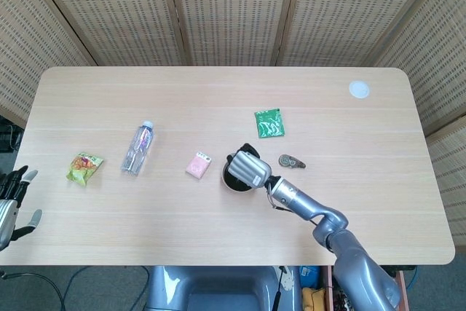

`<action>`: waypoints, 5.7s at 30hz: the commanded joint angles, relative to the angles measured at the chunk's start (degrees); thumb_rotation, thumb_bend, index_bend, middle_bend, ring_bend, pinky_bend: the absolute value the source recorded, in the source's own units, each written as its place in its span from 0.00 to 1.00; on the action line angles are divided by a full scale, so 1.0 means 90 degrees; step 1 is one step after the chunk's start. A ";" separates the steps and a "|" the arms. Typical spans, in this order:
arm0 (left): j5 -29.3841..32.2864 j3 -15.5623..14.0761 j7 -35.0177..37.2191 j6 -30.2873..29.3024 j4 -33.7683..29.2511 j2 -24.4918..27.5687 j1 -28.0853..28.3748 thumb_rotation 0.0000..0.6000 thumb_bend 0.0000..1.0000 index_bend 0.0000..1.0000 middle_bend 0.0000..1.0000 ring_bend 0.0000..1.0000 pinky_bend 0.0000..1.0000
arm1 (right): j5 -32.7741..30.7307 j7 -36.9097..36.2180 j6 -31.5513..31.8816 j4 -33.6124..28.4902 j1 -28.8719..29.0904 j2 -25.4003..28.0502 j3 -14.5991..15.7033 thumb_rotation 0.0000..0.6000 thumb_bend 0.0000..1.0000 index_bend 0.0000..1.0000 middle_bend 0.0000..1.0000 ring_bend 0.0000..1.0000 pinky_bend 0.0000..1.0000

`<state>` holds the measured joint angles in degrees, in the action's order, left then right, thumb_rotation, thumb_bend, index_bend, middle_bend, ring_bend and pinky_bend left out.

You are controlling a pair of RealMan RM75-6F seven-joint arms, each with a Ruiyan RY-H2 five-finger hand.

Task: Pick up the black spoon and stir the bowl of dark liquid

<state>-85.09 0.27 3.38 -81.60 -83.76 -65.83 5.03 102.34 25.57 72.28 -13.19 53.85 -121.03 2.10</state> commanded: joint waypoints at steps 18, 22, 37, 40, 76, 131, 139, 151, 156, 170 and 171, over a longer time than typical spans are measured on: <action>0.0039 0.0020 -0.0151 0.0071 -0.0109 0.0009 0.0038 1.00 0.41 0.05 0.00 0.00 0.00 | -0.0019 -0.0335 -0.0255 0.0490 -0.0110 -0.0081 0.0353 1.00 0.67 0.82 0.91 0.93 1.00; 0.0057 0.0024 -0.0172 0.0092 -0.0115 0.0005 0.0046 1.00 0.41 0.05 0.00 0.00 0.00 | -0.0057 -0.0380 -0.0333 0.0535 -0.0068 -0.0066 0.0369 1.00 0.67 0.82 0.91 0.93 1.00; 0.0108 0.0026 -0.0147 0.0113 -0.0068 -0.0015 0.0030 1.00 0.41 0.05 0.00 0.00 0.00 | -0.0193 -0.0403 -0.0510 0.0542 0.0164 -0.0147 0.0371 1.00 0.68 0.82 0.92 0.93 1.00; 0.0111 0.0016 -0.0121 0.0114 -0.0035 -0.0026 0.0018 1.00 0.41 0.05 0.00 0.00 0.00 | -0.0179 -0.0396 -0.0508 0.0522 0.0201 -0.0204 0.0403 1.00 0.68 0.82 0.92 0.93 1.00; 0.0165 0.0033 -0.0120 0.0170 0.0003 -0.0070 0.0030 1.00 0.41 0.05 0.00 0.00 0.00 | -0.0180 -0.0622 -0.0644 0.0600 0.0343 -0.0049 0.0596 1.00 0.68 0.83 0.92 0.93 1.00; 0.0205 0.0022 -0.0092 0.0123 0.0034 -0.0056 -0.0039 1.00 0.41 0.05 0.00 0.00 0.00 | -0.0108 -0.0818 -0.0710 0.0563 0.0438 -0.0098 0.0771 1.00 0.68 0.83 0.92 0.93 1.00; 0.0177 0.0033 -0.0064 0.0105 0.0048 -0.0059 -0.0035 1.00 0.41 0.05 0.00 0.00 0.00 | -0.0106 -0.0872 -0.0516 0.0500 0.0327 -0.0076 0.0783 1.00 0.68 0.83 0.92 0.93 1.00; 0.0118 0.0050 -0.0143 0.0157 -0.0028 -0.0086 0.0046 1.00 0.41 0.05 0.00 0.00 0.00 | -0.0196 -0.0906 -0.0411 0.0495 0.0234 0.0079 0.0701 1.00 0.68 0.83 0.92 0.93 1.00; 0.0145 0.0050 -0.0156 0.0176 -0.0022 -0.0089 0.0045 1.00 0.41 0.05 0.00 0.00 0.00 | -0.0226 -0.0889 -0.0431 0.0492 0.0279 0.0072 0.0666 1.00 0.68 0.83 0.92 0.93 1.00; 0.0130 0.0039 -0.0110 0.0106 -0.0010 -0.0071 0.0003 1.00 0.41 0.05 0.00 0.00 0.00 | -0.0240 -0.0834 -0.0365 0.0467 0.0214 0.0000 0.0653 1.00 0.67 0.74 0.91 0.93 1.00; 0.0128 0.0041 -0.0109 0.0102 -0.0011 -0.0071 0.0004 1.00 0.41 0.05 0.00 0.00 0.00 | -0.0245 -0.0811 -0.0358 0.0470 0.0207 -0.0003 0.0648 1.00 0.67 0.72 0.91 0.93 1.00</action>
<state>-83.95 0.64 2.40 -80.69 -83.87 -66.47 5.06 100.18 18.15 68.99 -9.00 55.77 -121.03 7.98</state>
